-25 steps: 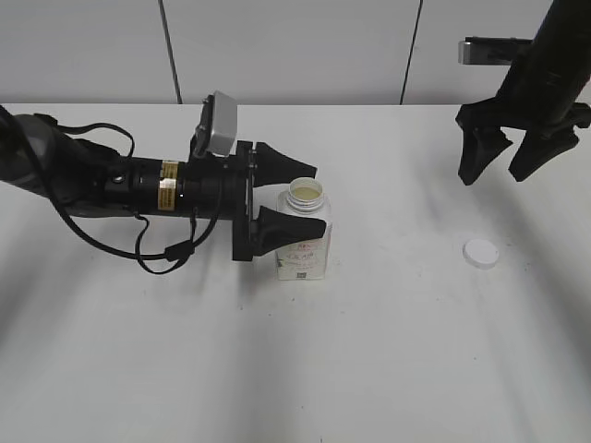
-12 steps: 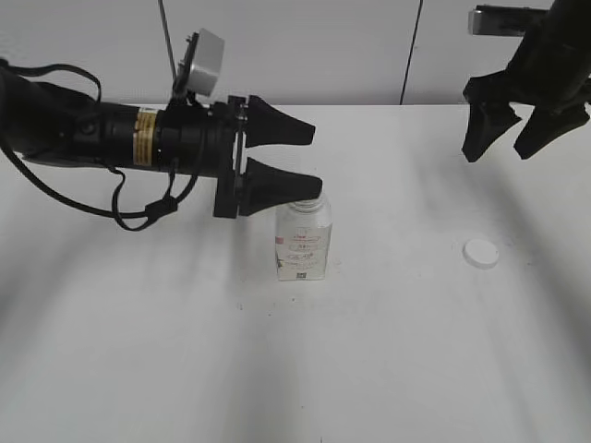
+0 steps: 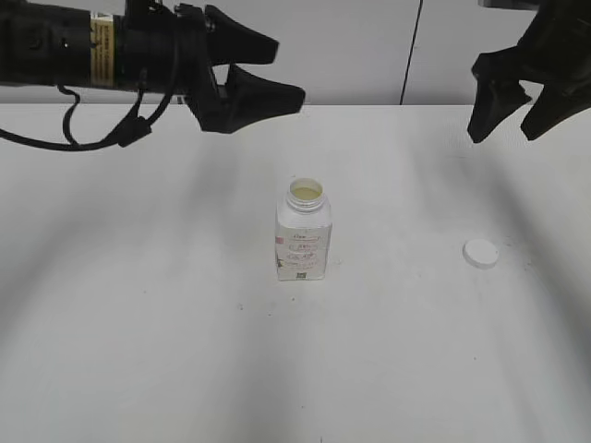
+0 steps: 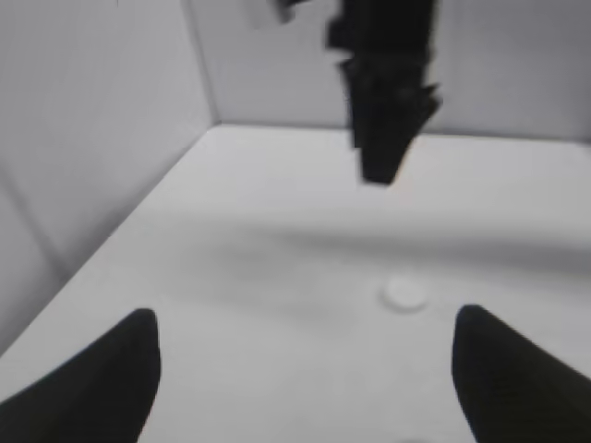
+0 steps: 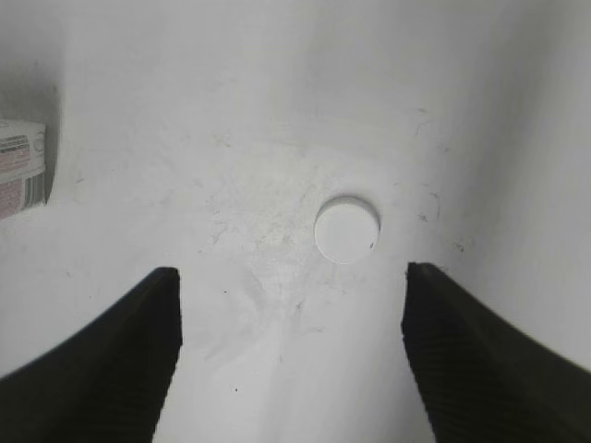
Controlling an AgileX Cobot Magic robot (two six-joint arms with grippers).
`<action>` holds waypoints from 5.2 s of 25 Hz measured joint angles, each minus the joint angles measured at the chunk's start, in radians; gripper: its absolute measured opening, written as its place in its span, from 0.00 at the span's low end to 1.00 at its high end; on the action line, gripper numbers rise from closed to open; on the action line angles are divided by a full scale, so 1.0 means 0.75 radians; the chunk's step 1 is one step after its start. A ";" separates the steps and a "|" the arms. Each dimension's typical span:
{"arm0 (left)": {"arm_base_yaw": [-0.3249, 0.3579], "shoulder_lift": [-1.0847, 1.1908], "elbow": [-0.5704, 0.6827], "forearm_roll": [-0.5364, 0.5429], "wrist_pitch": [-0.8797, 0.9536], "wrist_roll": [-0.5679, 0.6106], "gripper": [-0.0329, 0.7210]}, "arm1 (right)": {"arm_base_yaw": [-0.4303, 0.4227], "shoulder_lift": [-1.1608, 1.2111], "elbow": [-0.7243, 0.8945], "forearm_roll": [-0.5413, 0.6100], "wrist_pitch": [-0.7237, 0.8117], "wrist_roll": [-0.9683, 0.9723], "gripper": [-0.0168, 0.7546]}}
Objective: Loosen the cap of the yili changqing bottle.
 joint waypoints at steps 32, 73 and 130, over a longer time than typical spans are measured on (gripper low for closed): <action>0.041 -0.061 -0.267 -1.716 2.434 0.806 0.82 | 0.000 -0.272 -0.023 0.014 0.002 0.035 0.78; 0.064 -1.121 0.176 -1.915 2.888 1.071 0.77 | 0.000 -1.395 0.894 -0.113 0.005 0.242 0.78; 0.064 -2.467 0.921 -1.986 2.675 1.092 0.75 | 0.000 -2.555 1.505 -0.201 -0.157 0.112 0.78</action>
